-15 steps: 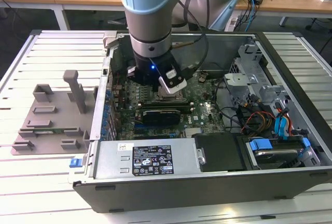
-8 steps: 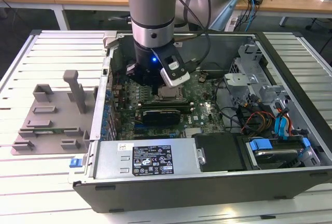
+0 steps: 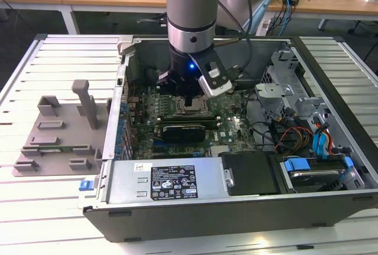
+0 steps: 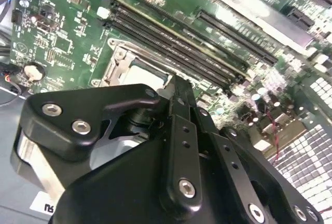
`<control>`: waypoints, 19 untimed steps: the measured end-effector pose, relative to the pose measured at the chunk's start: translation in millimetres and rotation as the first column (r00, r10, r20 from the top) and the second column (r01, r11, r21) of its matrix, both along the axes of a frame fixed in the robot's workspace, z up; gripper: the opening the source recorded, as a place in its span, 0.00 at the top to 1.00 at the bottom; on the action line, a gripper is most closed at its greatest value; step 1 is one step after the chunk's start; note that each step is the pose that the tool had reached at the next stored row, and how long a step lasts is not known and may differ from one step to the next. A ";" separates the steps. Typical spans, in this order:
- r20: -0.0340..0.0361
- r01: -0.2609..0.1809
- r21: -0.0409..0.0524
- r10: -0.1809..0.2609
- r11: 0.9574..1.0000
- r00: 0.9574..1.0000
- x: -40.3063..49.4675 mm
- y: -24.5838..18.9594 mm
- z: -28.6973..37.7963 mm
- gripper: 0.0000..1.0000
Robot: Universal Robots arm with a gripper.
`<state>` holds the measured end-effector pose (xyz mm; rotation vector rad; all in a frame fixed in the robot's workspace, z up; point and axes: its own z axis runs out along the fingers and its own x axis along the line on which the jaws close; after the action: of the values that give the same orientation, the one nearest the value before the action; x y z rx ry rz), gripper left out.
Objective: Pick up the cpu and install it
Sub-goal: 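Install the second cpu locking lever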
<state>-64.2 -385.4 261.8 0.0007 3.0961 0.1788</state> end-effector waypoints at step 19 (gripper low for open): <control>-0.013 0.000 -0.028 0.000 1.000 1.000 17.3 40.9 -5.6 0.89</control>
<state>-46.9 -344.5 256.2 0.0006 3.1111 0.1352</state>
